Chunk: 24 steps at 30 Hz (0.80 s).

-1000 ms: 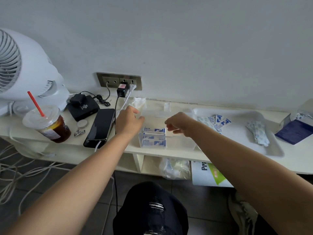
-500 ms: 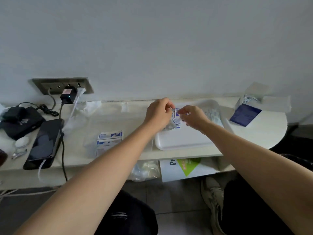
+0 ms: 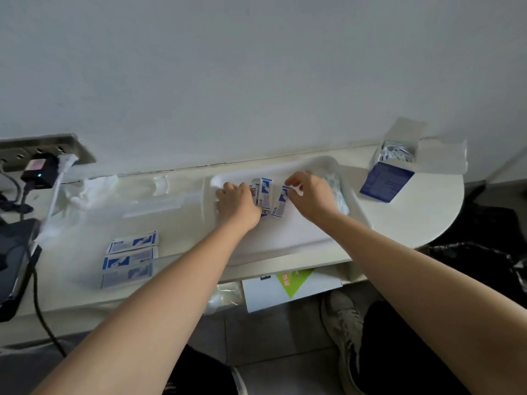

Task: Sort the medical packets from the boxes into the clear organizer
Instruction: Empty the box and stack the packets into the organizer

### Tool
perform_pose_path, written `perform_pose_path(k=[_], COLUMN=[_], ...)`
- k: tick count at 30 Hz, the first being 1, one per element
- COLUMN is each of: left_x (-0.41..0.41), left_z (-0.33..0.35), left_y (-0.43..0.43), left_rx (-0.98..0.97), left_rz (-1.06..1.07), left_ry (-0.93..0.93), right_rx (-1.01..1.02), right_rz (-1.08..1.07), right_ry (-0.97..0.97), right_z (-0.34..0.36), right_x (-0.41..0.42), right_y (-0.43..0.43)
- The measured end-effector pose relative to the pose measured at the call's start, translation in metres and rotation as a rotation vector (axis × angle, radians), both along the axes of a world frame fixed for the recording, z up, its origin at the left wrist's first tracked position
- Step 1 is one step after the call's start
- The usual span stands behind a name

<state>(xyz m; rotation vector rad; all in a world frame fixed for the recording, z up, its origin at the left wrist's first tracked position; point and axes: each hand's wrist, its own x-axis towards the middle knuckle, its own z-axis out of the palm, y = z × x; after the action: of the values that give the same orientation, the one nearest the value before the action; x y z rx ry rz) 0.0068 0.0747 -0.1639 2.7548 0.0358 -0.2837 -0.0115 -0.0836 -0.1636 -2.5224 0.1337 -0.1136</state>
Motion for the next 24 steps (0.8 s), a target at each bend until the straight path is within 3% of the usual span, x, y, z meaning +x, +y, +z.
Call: perform_pose_path(k=[4,6,20,24], left_x=[-0.004,-0.007,0.007,0.01], left_z=[-0.004,-0.005,-0.005,-0.006], left_y=[0.002,0.001,-0.015,-0.013], left_rx=[-0.018,-0.015,0.034,-0.014], left_rz=[0.011,-0.008,-0.029,-0.002], left_ry=[-0.062,-0.087,-0.127,-0.216], right_rx=[-0.217,-0.266,-0.147,0.06], right_rz=[-0.136,-0.116,0.032,-0.016], right_ry=[0.183,0.171,0.318,0.227], right_z=[-0.008,-0.011,0.0,-0.004], right_x=[-0.001,-0.002,0.01,0.011], right_y=[0.007,0.014,0.011,0.009])
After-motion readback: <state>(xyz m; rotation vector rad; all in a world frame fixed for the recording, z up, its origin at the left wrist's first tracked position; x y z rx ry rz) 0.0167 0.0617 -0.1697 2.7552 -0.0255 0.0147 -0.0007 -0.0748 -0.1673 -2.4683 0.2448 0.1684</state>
